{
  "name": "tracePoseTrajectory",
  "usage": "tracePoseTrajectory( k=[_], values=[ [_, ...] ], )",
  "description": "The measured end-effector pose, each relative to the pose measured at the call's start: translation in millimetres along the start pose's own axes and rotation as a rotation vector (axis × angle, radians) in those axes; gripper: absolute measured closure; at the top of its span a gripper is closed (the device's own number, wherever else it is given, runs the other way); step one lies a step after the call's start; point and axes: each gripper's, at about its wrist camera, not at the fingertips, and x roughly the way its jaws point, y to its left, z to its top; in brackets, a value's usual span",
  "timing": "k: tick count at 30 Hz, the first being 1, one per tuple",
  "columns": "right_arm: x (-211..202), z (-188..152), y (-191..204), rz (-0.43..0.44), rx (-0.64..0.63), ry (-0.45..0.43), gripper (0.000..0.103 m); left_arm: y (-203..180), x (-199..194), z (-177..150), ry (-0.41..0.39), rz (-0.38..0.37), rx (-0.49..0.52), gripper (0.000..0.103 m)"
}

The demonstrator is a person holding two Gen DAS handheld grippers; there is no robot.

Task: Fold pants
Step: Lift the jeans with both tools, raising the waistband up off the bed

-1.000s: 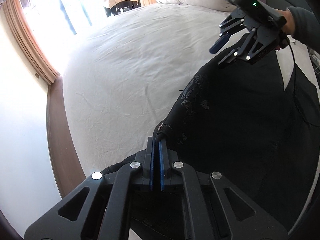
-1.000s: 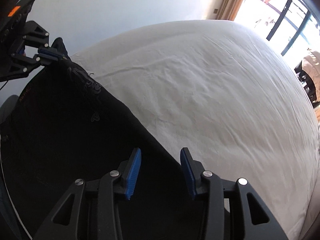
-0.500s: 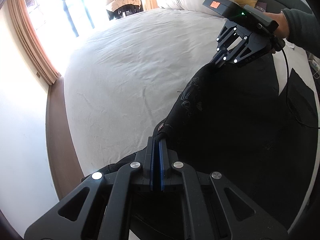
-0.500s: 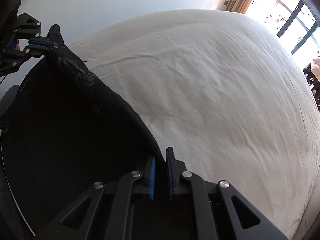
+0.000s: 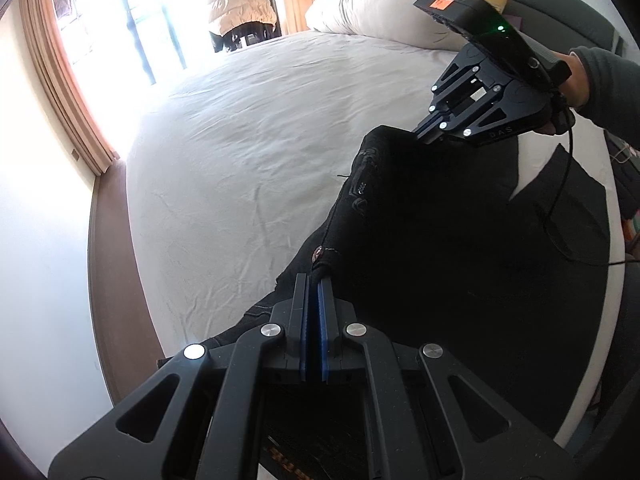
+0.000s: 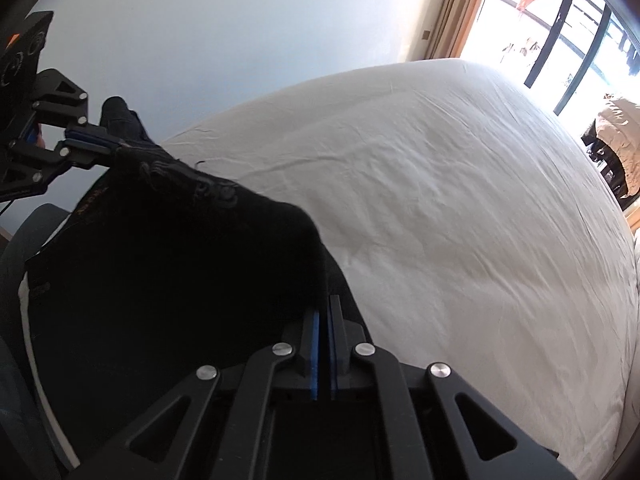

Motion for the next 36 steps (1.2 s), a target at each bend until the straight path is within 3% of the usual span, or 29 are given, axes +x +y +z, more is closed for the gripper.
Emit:
tracePoseTrajectory(
  k=[10, 17, 26, 31, 36],
  values=[
    [-55, -37, 38, 0.022, 0.044, -0.059, 0.099, -58, -45, -21, -0.023, -0.042, 0.035, 0.101],
    [-78, -71, 82, 0.011, -0.010, -0.045, 0.099, -90, -66, -51, 0.000, -0.083, 0.052, 0.101],
    [-84, -122, 127, -0.006, -0.011, 0.001, 0.099, -128, -57, -100, 0.101, -0.095, 0.117, 0.101],
    [-81, -141, 155, -0.012, 0.010, -0.001, 0.099, -126, -60, -118, 0.118, -0.120, 0.114, 0.101],
    [-80, -149, 188, -0.100, -0.066, 0.019, 0.099, -133, -63, -129, 0.136, -0.134, 0.159, 0.101]
  ],
)
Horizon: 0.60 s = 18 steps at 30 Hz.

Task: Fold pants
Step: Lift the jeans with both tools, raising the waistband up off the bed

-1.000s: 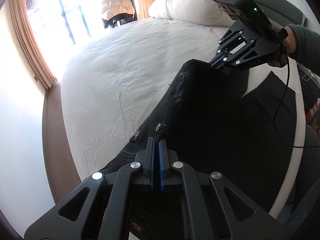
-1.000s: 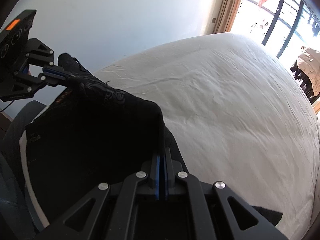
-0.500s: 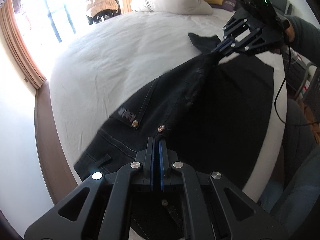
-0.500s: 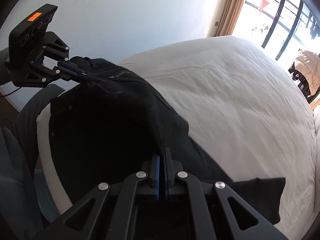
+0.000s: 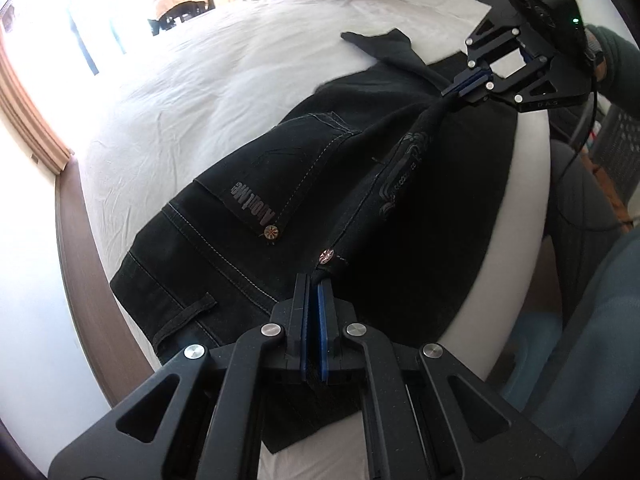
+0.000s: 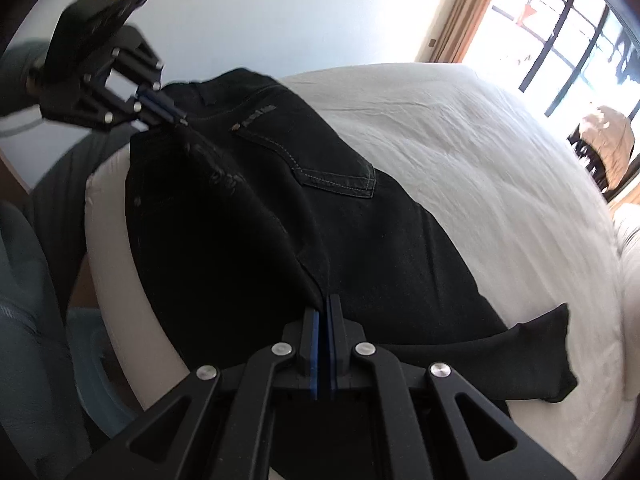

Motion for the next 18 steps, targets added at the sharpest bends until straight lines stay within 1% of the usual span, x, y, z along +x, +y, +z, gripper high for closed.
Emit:
tracePoseTrajectory(
  k=[2, 6, 7, 11, 18],
  values=[
    [-1, -4, 15, -0.018, -0.023, 0.003, 0.099, -6, 2, -6, 0.012, 0.010, 0.028, 0.101],
    [-3, -6, 26, -0.014, -0.036, -0.001, 0.099, -8, 8, -16, 0.027, 0.008, 0.062, 0.101],
    [-2, -8, 31, -0.021, -0.050, 0.005, 0.099, -5, 10, -15, 0.029, 0.005, 0.069, 0.101],
    [11, -22, 55, -0.042, -0.125, 0.050, 0.099, -11, 24, -27, 0.052, -0.008, 0.085, 0.101],
    [26, -38, 68, -0.032, -0.143, 0.085, 0.099, -26, 35, -40, 0.071, -0.003, 0.126, 0.101]
  ],
)
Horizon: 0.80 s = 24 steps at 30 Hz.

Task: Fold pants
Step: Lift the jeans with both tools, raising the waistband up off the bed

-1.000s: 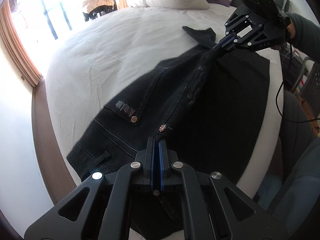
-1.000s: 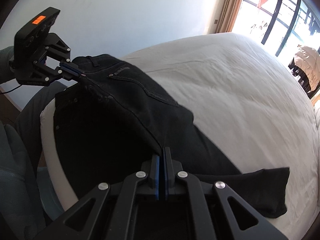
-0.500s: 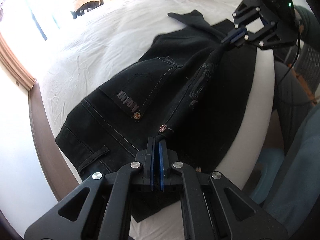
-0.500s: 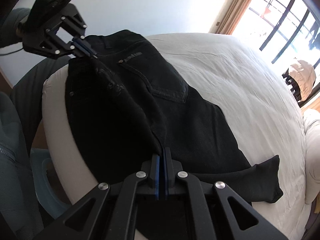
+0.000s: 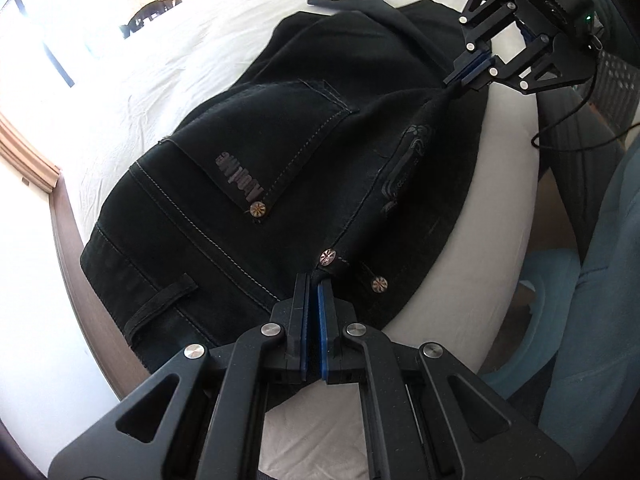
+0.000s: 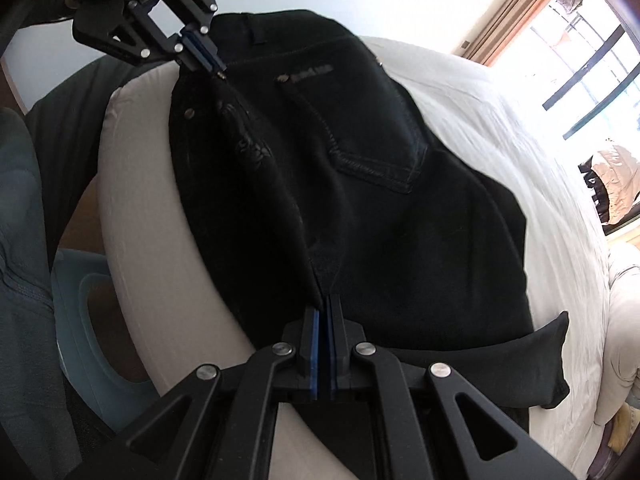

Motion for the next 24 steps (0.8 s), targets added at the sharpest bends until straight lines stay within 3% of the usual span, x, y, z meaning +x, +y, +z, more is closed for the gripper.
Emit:
tracePoseTrajectory(
  k=[14, 24],
  values=[
    [5, -2, 31, 0.001, -0.033, 0.020, 0.099, -2, 0, -10, 0.001, -0.025, 0.027, 0.101],
    [4, -8, 28, 0.008, -0.007, 0.019, 0.099, -7, -2, -21, 0.000, -0.030, 0.049, 0.101]
  ],
)
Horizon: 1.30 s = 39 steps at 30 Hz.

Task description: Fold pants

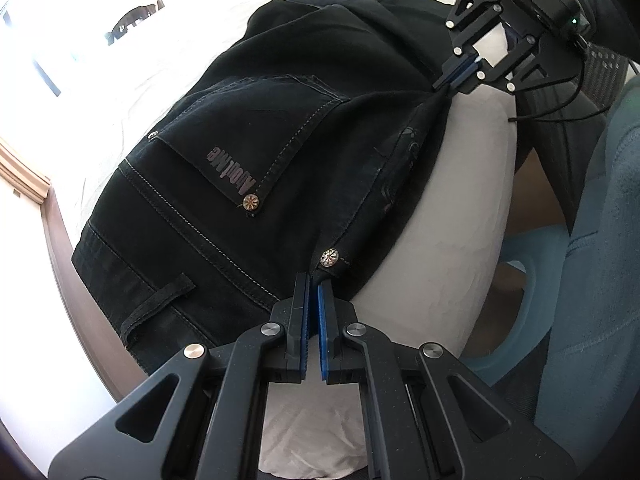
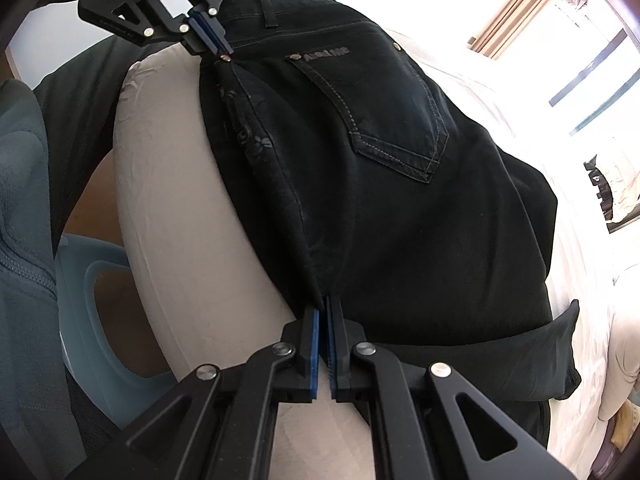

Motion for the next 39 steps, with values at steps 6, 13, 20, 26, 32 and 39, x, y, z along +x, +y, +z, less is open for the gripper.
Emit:
tracePoseTrajectory(
  k=[6, 13, 20, 26, 32, 39],
  values=[
    [-2, -2, 6, -0.005, -0.013, 0.005, 0.099, -3, 3, -4, 0.000, -0.001, 0.006, 0.101],
    [10, -3, 8, -0.006, -0.009, 0.020, 0.096, 9, 13, -11, -0.036, -0.009, -0.070, 0.098],
    [-8, -1, -5, 0.028, 0.112, -0.013, 0.083, 15, -11, 1, -0.020, -0.007, -0.114, 0.097],
    [-42, 9, -22, 0.073, 0.228, -0.155, 0.058, 21, -43, 20, -0.061, -0.037, -0.131, 0.097],
    [3, 10, -8, 0.123, 0.244, -0.063, 0.058, 22, 6, -1, 0.057, -0.057, -0.124, 0.093],
    [2, 4, -6, 0.106, 0.253, -0.072, 0.057, 22, 3, -4, 0.032, -0.050, -0.082, 0.092]
  ],
)
